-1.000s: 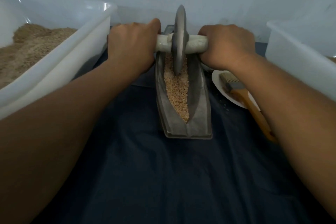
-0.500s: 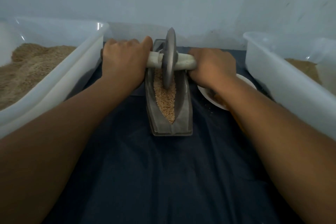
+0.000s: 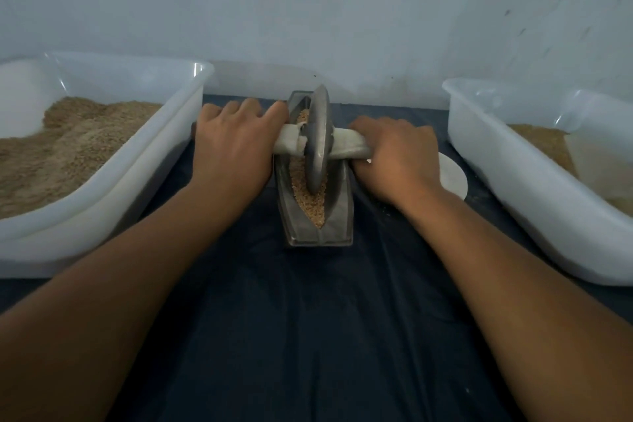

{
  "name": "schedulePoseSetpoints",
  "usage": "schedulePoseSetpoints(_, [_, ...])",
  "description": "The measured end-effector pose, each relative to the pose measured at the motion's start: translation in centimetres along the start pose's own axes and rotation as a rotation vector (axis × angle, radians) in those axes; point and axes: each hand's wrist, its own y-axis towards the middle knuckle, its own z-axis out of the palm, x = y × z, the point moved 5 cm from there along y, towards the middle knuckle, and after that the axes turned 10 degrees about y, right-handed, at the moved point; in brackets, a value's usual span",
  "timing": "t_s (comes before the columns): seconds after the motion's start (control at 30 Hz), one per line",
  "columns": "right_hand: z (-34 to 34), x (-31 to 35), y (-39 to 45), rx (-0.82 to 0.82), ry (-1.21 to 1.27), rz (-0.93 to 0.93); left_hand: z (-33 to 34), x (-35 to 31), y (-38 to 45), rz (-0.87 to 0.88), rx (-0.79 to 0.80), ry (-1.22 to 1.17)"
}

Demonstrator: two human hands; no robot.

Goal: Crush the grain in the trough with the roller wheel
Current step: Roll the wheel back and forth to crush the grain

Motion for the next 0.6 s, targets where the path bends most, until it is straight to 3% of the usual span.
schedulePoseSetpoints(0.2, [-0.8,0.7,-0.9,-0.136,0.128,0.013,-1.3,0.4,-0.5,-0.005,-0.084,-0.085])
schedulePoseSetpoints(0.43, [-2.0,2.0,-0.9,-0.325,0.064,-0.059,-2.8,1.7,-0.3,-0.07,-0.171,-0.06])
schedulePoseSetpoints(0.6, [-1.6,2.5,-0.6,-0.266,0.091,-0.067,-2.2,2.2,-0.6,-0.095,-0.131,-0.077])
